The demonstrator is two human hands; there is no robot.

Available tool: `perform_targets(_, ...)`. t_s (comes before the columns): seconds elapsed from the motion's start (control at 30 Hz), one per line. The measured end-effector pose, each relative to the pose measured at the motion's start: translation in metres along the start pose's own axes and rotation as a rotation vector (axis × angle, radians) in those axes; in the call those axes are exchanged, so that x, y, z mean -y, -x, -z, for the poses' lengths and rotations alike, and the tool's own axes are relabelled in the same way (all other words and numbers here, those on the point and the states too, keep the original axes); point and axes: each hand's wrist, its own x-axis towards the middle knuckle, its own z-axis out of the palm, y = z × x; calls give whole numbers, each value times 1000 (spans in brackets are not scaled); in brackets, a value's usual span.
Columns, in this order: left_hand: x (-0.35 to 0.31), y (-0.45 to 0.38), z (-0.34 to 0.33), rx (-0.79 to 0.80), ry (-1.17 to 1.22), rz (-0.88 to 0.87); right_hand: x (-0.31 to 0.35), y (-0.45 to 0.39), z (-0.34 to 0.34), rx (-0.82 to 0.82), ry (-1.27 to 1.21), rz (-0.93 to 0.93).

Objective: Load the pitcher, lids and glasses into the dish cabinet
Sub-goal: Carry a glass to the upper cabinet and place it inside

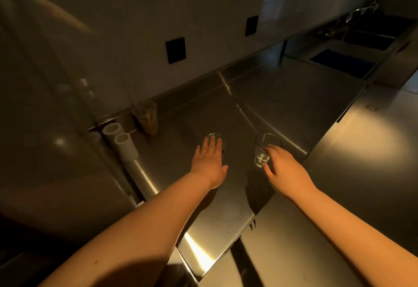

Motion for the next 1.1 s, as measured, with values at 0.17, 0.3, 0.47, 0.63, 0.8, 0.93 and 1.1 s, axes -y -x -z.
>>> perform_targets(0.17, 1, -42, -20, 0, 5, 53, -26, -28, -21, 33, -27, -71)
perform_targets(0.3, 9, -71, -41, -2, 22, 118, -43, -43, -40, 53, -14, -93)
perform_targets(0.47, 21, -96, -63, -12, 166, 176, -55, -57, -55, 36, 91, 10)
perform_targets(0.63, 25, -106, -69, -94, 430, 179, -53, -61, -66, 8, 99, -45)
perform_targets(0.8, 19, -107, -70, -164, 503, 184, -51, -63, -66, -15, 113, -61)
perform_targets(0.93, 8, -102, -71, -160, 432, 129, -54, -61, -65, -26, 129, -51)
perform_targets(1.1, -6, -97, -71, -100, 308, 30, -60, -57, -61, -39, 117, -16)
